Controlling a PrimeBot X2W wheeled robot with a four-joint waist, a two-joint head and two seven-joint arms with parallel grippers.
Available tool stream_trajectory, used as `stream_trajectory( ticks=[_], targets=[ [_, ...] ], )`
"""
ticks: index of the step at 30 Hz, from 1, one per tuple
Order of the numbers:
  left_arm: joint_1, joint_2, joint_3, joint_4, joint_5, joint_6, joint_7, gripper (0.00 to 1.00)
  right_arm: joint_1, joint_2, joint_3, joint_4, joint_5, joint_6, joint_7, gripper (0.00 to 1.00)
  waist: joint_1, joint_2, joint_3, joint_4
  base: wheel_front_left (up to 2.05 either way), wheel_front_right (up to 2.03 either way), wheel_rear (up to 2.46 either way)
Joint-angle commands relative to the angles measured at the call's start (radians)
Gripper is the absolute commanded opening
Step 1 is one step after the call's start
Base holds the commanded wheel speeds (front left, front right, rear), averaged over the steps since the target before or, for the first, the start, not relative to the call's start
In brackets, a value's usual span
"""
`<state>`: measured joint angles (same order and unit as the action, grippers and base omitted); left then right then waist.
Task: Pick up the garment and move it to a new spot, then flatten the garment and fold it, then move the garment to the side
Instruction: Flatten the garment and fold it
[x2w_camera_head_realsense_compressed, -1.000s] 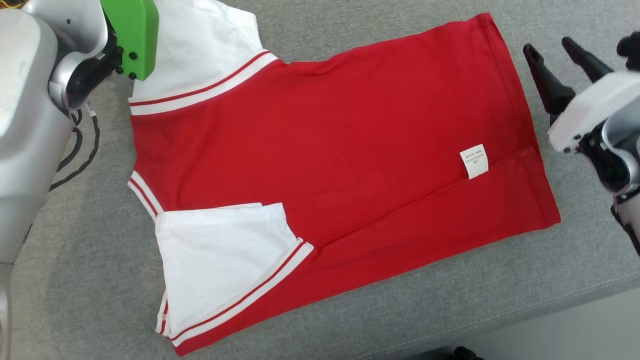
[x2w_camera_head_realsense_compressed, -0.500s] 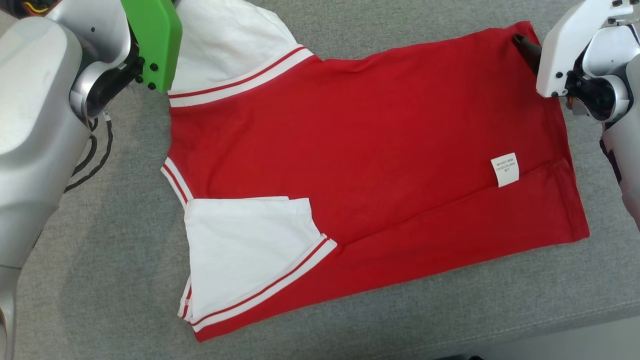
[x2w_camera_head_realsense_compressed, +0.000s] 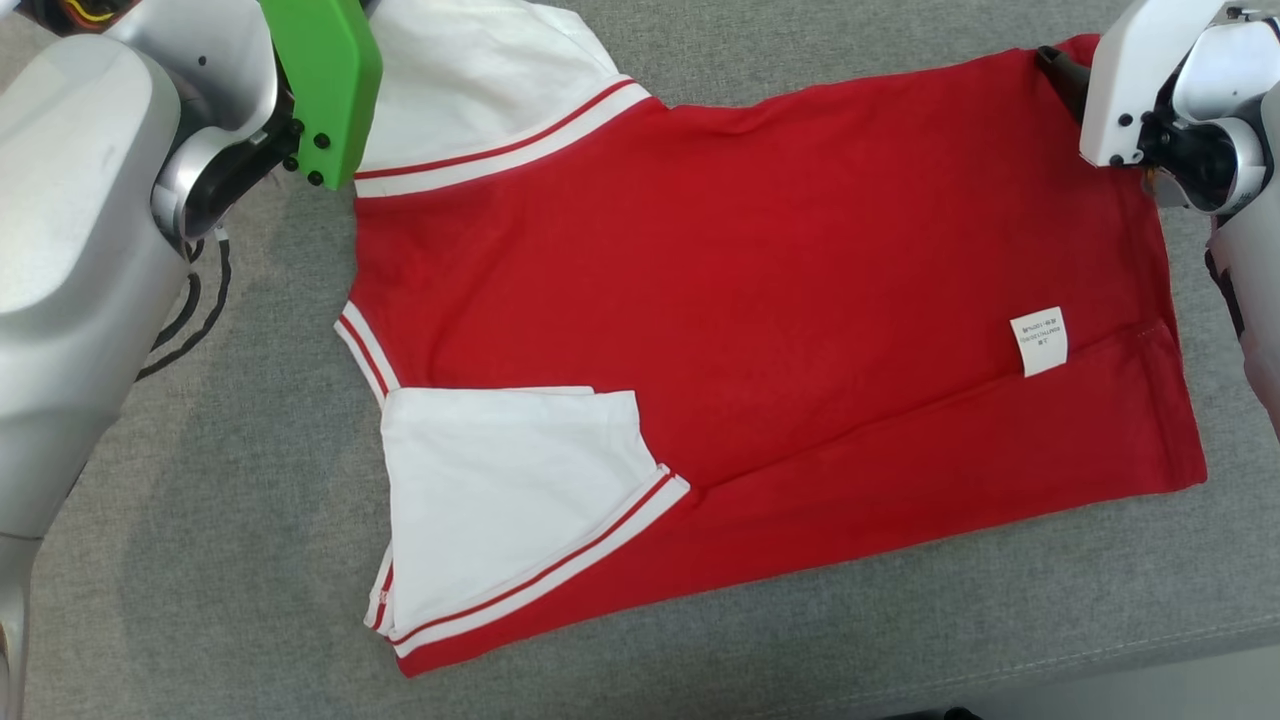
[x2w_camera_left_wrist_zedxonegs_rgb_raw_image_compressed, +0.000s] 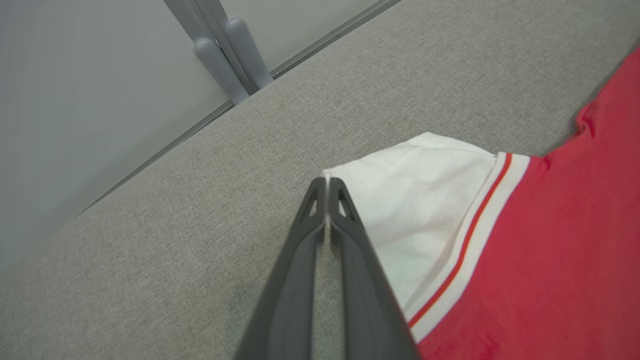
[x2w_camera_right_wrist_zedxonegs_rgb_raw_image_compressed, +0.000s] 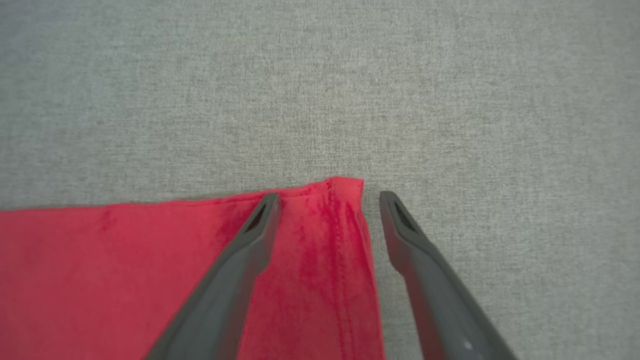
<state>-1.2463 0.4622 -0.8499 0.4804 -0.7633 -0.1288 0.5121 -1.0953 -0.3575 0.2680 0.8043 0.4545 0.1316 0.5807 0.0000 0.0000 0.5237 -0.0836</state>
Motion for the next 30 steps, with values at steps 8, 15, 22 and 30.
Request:
stream_trajectory(
  ticks=[8,15,22,30],
  targets=[
    [-0.011,0.011,-0.006,-0.005,-0.016,-0.003,-0.010,0.00,-0.018,0.001,-0.013,0.019,-0.020,-0.002,-0.004,0.44,0.0000,0.0000,0.013,0.013,0.00,0.00,0.00],
    [-0.010,0.012,-0.010,-0.002,-0.013,-0.003,-0.022,0.00,-0.028,0.000,-0.002,0.014,-0.040,-0.002,-0.033,0.00,0.0000,0.0000,0.015,0.021,0.00,0.00,0.00],
    [-0.033,0.029,0.006,-0.009,0.009,-0.003,-0.113,0.00,-0.035,-0.024,-0.027,-0.003,-0.042,-0.002,-0.127,0.00,0.0000,0.0000,0.007,0.026,0.00,0.00,0.00],
    [-0.055,0.031,0.029,-0.005,0.023,-0.003,-0.246,0.00,-0.015,-0.048,-0.071,-0.026,-0.007,-0.002,-0.254,0.00,0.0000,0.0000,-0.011,0.032,0.00,0.00,0.00]
  ],
)
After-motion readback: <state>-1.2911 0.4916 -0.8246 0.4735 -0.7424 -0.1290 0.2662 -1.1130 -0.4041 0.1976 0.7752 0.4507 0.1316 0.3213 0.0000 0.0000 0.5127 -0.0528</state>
